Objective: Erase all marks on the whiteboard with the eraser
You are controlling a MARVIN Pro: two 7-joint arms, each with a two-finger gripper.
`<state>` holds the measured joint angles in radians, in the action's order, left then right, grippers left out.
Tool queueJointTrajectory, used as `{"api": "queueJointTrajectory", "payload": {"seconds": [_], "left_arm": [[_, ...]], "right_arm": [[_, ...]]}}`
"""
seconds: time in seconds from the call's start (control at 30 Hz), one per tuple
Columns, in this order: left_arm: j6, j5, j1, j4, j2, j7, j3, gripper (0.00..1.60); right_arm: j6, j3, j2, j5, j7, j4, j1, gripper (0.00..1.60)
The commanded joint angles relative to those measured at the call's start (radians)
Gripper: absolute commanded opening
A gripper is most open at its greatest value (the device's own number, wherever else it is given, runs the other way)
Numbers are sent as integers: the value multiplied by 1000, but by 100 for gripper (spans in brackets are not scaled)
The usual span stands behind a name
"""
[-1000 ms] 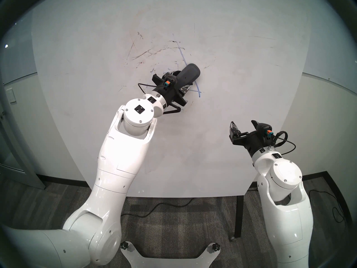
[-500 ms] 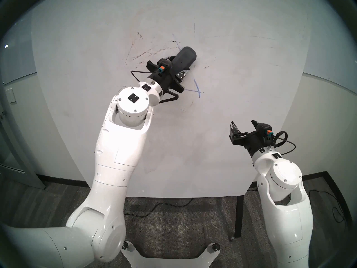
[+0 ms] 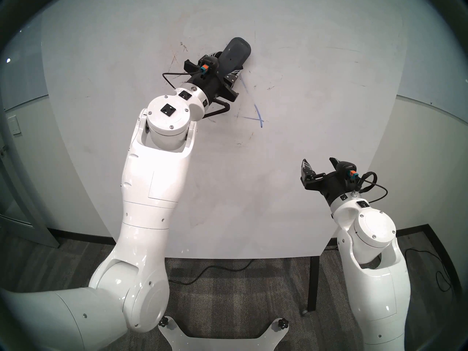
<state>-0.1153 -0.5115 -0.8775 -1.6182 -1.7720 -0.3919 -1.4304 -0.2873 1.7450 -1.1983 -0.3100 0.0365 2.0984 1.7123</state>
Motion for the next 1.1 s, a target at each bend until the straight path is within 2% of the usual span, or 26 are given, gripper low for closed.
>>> {"api": "queueJointTrajectory", "payload": {"seconds": [0.0, 0.03, 0.27, 0.37, 0.5, 0.53, 0.67, 1.07], "left_arm": [[6, -32, 25, 5, 8, 51, -21, 0], [6, -32, 25, 5, 8, 51, -21, 0], [2, -49, -131, -35, 40, -14, 46, 0], [-3, -50, -147, -26, 53, -21, 58, 0], [-2, -66, -214, -46, 69, -28, 71, 0], [-6, -62, -205, -27, 80, -31, 76, 0], [8, -80, -250, -28, 91, -18, 74, 0], [38, -113, -277, 26, 106, 9, 91, 0]], "right_arm": [[4, -1, 1, 0, 2, 23, -7, 160], [4, -1, 1, 0, 2, 23, -7, 160], [4, -1, 1, 0, 2, 21, -8, 160], [4, -1, 1, 0, 2, 20, -8, 160], [4, -1, 1, 0, 2, 21, -8, 160], [5, -1, 1, 0, 2, 20, -8, 160], [4, -1, 1, 0, 2, 21, -8, 160], [4, -1, 1, 0, 2, 23, -8, 160]]}}
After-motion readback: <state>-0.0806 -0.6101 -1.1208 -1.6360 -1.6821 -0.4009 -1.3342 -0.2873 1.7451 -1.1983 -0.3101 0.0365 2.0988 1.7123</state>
